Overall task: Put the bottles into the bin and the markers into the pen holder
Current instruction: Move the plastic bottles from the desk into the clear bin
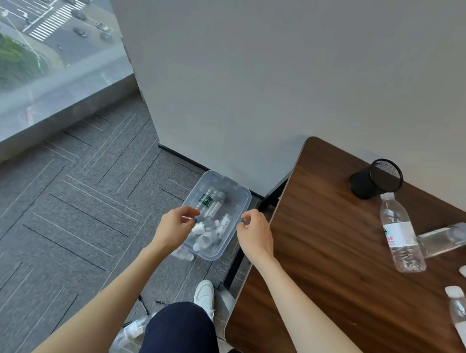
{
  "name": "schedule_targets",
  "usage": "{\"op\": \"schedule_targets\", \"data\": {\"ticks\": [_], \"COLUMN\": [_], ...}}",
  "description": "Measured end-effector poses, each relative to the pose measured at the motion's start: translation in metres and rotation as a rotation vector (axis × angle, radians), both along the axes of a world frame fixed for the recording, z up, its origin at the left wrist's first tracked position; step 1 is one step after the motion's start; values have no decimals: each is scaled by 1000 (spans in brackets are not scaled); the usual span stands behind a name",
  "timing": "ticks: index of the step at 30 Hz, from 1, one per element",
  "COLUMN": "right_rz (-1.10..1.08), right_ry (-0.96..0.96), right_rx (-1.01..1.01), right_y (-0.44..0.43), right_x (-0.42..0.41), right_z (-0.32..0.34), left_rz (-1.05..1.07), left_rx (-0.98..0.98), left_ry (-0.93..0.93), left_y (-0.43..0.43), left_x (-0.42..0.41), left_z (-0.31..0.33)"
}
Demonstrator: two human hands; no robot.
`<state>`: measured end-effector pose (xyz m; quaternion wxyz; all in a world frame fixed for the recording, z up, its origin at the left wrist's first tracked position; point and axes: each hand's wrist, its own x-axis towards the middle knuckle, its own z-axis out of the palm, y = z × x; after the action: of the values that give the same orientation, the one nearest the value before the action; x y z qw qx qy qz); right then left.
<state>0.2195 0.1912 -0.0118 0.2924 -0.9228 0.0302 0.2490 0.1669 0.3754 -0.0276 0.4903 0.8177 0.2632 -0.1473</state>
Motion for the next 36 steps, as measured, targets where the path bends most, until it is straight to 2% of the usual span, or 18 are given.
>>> {"op": "schedule_targets", "data": {"ticks": [6, 16, 23, 29, 36], "right_rz": [121, 412, 457, 397, 254], "right_ry": [73, 155, 196, 240, 254], "right_rx": [35, 47, 28, 24, -9], "right_y": [4, 26, 56, 106, 149], "right_x": [-35, -126, -181, -205, -215], "right_z": [-4, -15, -49, -143, -333], "left_rz": [101, 324, 441, 521, 592], "left_rx": [-9, 81, 62, 38, 36], "left_ry": [-4, -23, 6, 48, 88], "left_y": [-17, -39, -29, 5, 52], "left_x": [-49, -169, -233, -265, -281], "left_z": [0, -26, -54, -141, -314]}}
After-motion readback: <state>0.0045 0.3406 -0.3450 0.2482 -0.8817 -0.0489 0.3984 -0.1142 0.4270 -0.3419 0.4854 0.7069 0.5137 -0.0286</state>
